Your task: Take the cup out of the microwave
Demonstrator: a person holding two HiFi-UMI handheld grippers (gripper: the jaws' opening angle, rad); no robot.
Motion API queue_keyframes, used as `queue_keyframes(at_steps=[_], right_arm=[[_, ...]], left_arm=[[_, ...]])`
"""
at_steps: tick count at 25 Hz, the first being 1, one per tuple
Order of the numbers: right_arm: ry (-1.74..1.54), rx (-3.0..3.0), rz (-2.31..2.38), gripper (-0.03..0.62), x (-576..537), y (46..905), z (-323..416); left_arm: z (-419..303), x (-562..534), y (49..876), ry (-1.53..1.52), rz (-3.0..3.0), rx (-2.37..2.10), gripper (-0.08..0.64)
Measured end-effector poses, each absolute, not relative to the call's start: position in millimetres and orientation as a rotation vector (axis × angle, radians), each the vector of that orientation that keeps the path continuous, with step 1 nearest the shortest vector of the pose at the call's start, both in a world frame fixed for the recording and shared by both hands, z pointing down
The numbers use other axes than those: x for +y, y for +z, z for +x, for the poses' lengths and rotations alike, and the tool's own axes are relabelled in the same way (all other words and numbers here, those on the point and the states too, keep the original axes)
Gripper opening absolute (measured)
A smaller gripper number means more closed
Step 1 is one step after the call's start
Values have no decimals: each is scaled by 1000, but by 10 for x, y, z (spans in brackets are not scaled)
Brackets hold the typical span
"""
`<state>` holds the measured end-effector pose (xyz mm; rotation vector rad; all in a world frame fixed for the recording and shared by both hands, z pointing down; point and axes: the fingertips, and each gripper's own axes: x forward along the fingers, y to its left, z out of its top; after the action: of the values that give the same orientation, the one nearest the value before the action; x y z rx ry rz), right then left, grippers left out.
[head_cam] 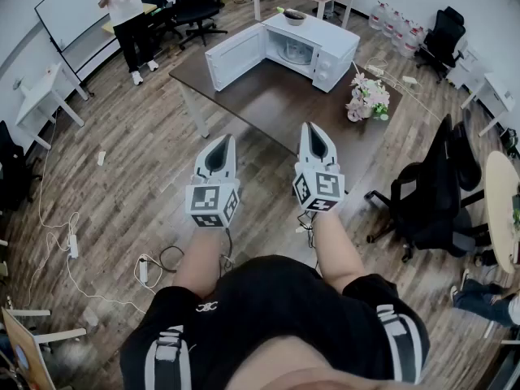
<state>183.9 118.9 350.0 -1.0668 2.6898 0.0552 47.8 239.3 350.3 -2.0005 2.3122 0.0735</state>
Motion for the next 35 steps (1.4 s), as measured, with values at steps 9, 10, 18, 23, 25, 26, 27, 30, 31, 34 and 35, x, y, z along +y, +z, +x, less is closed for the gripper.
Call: queue_keyframes(at_steps=[9,10,18,23,25,26,27,30,31,34,35], right_arm=[[33,2686,-1106,0,1370,3592,1659],[32,2687,-1112,-2,1395,3611,1638],[80,2684,-1151,0,1421,3685,1467],[45,2674,-1166,0,1195,3801,1331],[41,2674,-1178,-1,1062,3859,1244],[43,2672,-1185,-2,983,3879,1197],[48,2668,-1194,-1,891,3897,1153],[35,2646,-1222,0,514,3975,1028],[25,2639,-1230,-1,365,4004,981],[19,2622,-1252,-2,-126,4045,807],[21,2618,-1257,0,-303,4046,733]], left_arm=[[314,2550,3583,77,-2046,2280,-2],[300,2565,3606,76,-2055,2276,-2],[138,2524,3786,82,-2112,2269,-1],[-55,2325,3860,85,-2111,2272,-2],[-184,2195,3901,91,-2117,2279,-2],[-248,2110,3925,87,-2122,2277,-2],[-303,2011,3950,79,-2128,2272,-2],[-432,1618,4001,62,-2152,2241,-2],[-470,1463,4006,57,-2160,2228,-2],[-609,935,3990,32,-2177,2187,-2],[-676,742,3985,27,-2184,2179,-2]])
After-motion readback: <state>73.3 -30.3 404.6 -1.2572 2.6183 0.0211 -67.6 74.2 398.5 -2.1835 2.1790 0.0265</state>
